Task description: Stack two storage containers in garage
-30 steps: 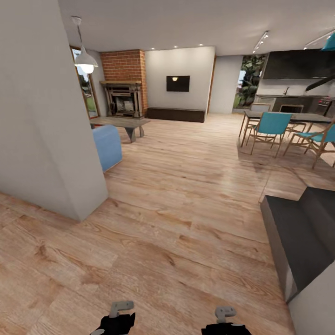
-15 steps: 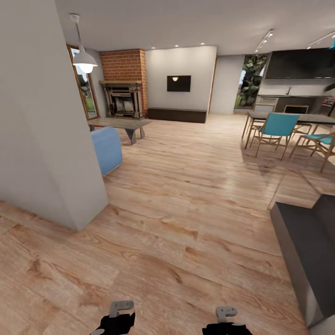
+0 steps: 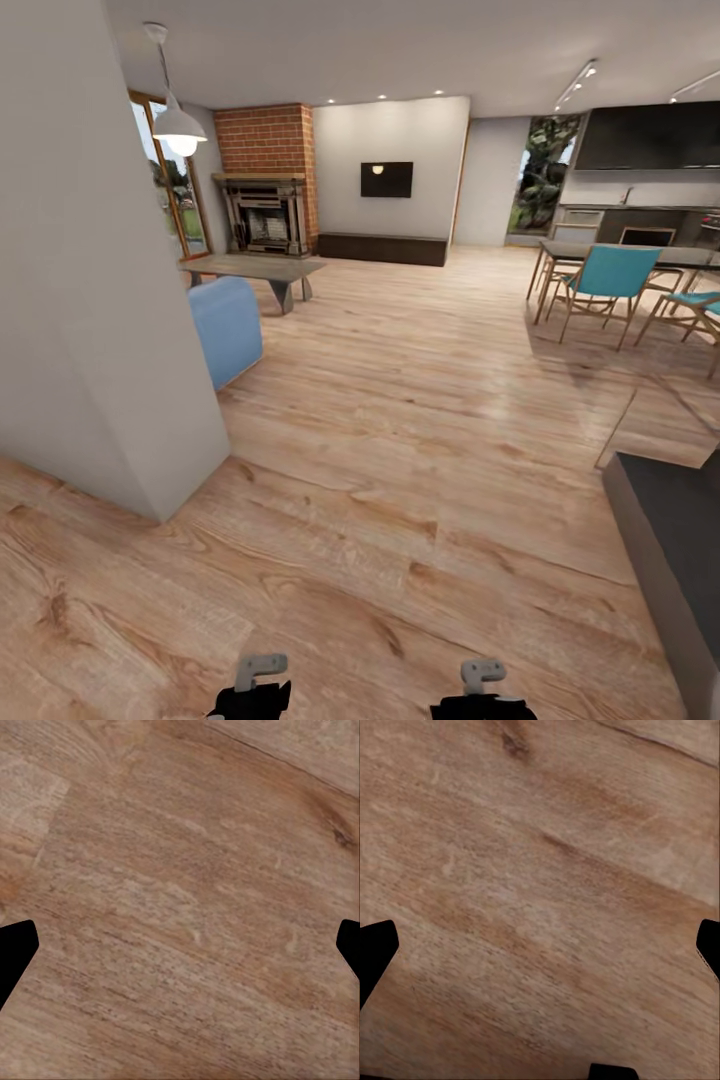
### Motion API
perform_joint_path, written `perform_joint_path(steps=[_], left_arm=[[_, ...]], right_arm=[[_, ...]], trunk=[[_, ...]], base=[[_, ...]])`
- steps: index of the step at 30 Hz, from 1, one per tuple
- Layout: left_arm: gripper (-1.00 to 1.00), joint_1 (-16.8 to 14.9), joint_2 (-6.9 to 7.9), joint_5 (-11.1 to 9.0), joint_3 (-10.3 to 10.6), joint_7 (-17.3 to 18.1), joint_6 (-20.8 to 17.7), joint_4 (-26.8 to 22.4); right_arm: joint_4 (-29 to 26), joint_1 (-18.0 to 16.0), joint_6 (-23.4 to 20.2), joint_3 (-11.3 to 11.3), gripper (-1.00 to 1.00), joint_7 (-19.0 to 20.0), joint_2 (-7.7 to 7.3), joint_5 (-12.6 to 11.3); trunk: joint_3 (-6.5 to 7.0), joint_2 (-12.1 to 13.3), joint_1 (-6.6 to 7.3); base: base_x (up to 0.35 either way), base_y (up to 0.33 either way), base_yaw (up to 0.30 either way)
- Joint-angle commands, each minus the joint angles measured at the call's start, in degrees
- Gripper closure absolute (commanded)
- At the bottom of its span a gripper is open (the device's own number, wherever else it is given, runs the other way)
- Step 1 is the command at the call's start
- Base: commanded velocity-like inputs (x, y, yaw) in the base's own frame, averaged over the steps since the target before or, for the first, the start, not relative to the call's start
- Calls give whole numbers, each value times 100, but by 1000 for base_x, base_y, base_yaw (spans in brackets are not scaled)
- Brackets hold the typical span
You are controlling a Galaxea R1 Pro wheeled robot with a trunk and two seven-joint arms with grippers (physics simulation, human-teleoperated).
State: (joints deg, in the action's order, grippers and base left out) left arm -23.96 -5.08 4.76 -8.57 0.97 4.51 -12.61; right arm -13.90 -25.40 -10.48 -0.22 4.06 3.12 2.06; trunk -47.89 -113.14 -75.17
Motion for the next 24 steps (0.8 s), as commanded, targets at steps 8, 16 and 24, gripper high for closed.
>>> perform_joint_path(steps=[8,16,24], left_arm=[[-100,-4,-4,64,-46,9,250,104],[-100,-4,-8,57,-41,2,291,110],[-100,-4,-3,76,-41,-15,295,110]], right_arm=[[78,0,-33,22,-100,34,25,30],[93,0,-33,1,-100,32,-3,29],[105,0,45,10,-100,25,11,31]], trunk=[[-5,-2,-3],[-5,-2,-3],[-8,-2,-3]], base=[[339,3,0],[342,0,0],[343,0,-75]])
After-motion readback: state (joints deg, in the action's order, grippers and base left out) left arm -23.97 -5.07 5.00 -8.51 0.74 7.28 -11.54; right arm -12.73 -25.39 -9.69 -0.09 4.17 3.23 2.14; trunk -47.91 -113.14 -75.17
